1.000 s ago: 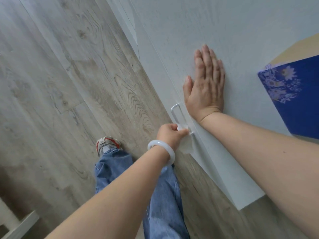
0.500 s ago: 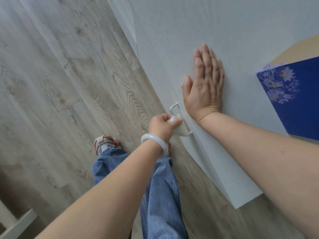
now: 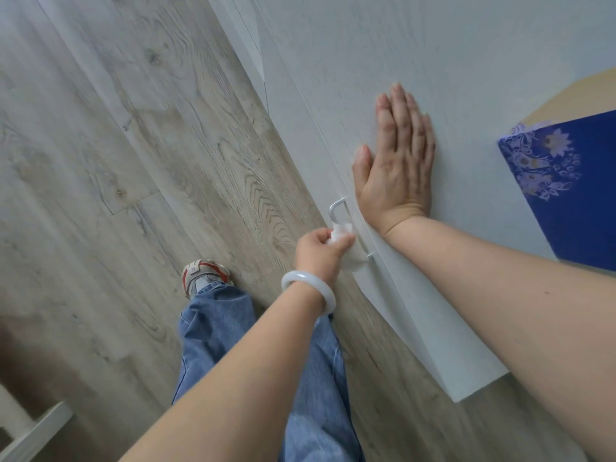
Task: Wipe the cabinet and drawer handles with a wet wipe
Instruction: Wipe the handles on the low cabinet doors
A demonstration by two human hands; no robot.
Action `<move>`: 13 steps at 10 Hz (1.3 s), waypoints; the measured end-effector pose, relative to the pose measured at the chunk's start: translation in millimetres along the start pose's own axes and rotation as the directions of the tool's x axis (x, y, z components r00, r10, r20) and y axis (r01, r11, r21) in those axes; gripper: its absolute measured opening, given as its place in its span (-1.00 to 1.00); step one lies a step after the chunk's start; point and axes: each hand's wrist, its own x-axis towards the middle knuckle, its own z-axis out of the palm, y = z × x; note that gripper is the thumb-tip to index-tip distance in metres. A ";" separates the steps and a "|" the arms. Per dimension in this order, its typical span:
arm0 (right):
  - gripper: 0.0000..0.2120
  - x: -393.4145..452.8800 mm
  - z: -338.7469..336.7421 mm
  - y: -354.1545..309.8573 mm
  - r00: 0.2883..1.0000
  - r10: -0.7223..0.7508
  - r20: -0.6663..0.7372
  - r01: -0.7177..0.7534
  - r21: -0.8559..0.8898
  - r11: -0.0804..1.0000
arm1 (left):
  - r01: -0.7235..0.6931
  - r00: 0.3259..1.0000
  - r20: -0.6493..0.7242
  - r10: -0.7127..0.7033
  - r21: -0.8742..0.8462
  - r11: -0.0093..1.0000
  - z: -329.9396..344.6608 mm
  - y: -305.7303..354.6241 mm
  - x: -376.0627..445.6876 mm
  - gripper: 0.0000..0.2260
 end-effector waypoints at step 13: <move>-0.40 -1.2 -1.3 -0.5 1.000 -0.005 0.001 0.005 0.000 1.000 | 0.213 0.976 0.111 -0.185 -0.377 0.901 -0.6 -7.0 -19.1 -0.75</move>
